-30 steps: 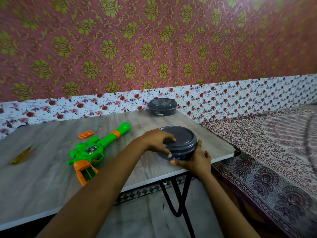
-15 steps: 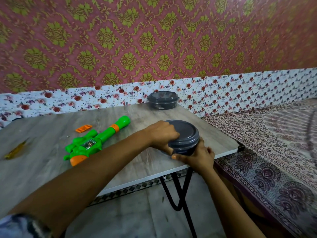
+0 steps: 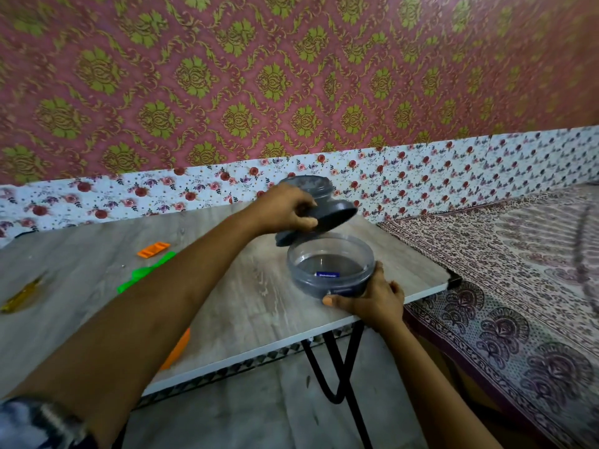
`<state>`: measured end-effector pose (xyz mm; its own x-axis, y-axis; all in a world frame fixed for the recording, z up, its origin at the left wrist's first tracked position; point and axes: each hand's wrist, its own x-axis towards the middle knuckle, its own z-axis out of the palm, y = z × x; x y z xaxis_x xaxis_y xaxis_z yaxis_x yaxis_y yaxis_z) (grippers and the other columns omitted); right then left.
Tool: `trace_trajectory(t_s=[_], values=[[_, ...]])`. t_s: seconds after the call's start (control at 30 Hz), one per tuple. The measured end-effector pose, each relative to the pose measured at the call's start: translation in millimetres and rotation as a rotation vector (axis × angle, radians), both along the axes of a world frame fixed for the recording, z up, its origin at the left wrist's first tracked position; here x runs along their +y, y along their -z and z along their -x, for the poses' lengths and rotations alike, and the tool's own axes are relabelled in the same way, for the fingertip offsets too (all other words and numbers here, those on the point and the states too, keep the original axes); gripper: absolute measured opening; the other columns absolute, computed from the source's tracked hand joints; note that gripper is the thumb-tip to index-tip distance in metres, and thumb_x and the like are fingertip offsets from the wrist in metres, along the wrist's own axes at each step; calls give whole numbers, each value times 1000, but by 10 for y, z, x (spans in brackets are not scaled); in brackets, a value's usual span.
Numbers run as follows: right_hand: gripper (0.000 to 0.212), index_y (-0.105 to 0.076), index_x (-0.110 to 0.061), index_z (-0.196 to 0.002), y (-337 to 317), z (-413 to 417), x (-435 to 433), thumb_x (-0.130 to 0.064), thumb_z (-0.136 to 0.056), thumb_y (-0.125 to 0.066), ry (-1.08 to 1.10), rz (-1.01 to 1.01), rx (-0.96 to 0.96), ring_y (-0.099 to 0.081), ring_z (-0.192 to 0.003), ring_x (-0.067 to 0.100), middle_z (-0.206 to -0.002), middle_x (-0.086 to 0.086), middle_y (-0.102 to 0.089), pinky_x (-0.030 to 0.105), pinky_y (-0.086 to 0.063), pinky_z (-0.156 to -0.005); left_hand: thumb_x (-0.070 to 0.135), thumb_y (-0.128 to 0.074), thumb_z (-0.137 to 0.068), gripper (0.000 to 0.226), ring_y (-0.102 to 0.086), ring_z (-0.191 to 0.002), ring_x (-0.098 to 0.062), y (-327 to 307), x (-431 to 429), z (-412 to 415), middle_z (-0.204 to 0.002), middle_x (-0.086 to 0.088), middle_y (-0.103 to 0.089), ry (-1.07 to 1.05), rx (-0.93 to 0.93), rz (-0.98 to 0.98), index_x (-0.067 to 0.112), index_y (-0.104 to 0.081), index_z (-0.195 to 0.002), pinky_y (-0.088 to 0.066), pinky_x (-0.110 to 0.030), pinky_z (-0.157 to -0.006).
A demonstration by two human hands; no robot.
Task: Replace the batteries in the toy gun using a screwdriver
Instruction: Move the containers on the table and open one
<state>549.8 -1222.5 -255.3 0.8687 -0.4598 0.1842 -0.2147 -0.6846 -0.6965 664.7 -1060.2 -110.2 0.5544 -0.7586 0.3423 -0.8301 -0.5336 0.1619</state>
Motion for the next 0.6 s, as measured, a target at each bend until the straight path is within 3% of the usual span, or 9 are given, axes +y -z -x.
trace_trajectory(t_s=[0.1,0.17,0.27,0.33,0.43,0.5,0.6], values=[[134,12,-10,-147,-33,-5,-83,-62,-58,-74,-64,-126,39,-16,-143,27,-156,10,-16,42,-4,-118,22,-72,-82,32,-63,-94,-22,103,95,-159,-102,-9,-68,-132,252,393,2,-68,-106,-52,-37,-89],[133,13,-17,-147,-108,-11,-141,-65,-56,-72,-114,-283,18,-16,-143,32,-157,11,-13,49,-12,-117,19,-70,-84,27,-64,-96,-25,174,129,-270,-106,-13,-68,-216,462,691,2,-66,-104,-54,-39,-88],[107,-3,-19,-149,-230,-89,-213,-60,-70,-63,-105,-408,-138,-20,-142,30,-157,8,-12,45,-22,-114,17,-64,-89,21,-64,-93,-27,272,86,-418,-110,-16,-66,-355,750,1055,3,-62,-105,-55,-35,-82],[82,-20,-16,-147,-235,-173,-269,-49,-83,-58,-71,-430,-254,-26,-140,26,-154,6,-23,40,-26,-111,14,-60,-91,15,-64,-94,-29,352,9,-496,-108,-18,-64,-411,913,1245,2,-58,-101,-54,-35,-82],[58,-40,-14,-138,-100,-258,-310,-43,-89,-52,2,-398,-291,-44,-129,24,-143,8,-45,38,-36,-105,9,-53,-94,17,-63,-100,-31,549,-122,-634,-112,-20,-62,-496,1052,1398,-2,-58,-106,-52,-35,-78],[44,-52,-16,-129,8,-312,-300,-40,-93,-48,88,-272,-313,-55,-114,24,-126,9,-59,36,-42,-94,11,-50,-96,21,-63,-100,-31,731,-214,-762,-118,-21,-62,-537,1119,1423,-1,-56,-113,-52,-36,-77],[37,-60,-18,-121,33,-319,-245,-38,-95,-43,186,-135,-373,-61,-100,27,-106,10,-68,32,-42,-80,12,-49,-97,23,-62,-101,-30,934,-279,-873,-123,-19,-60,-574,1205,1433,1,-53,-117,-52,-37,-75]])
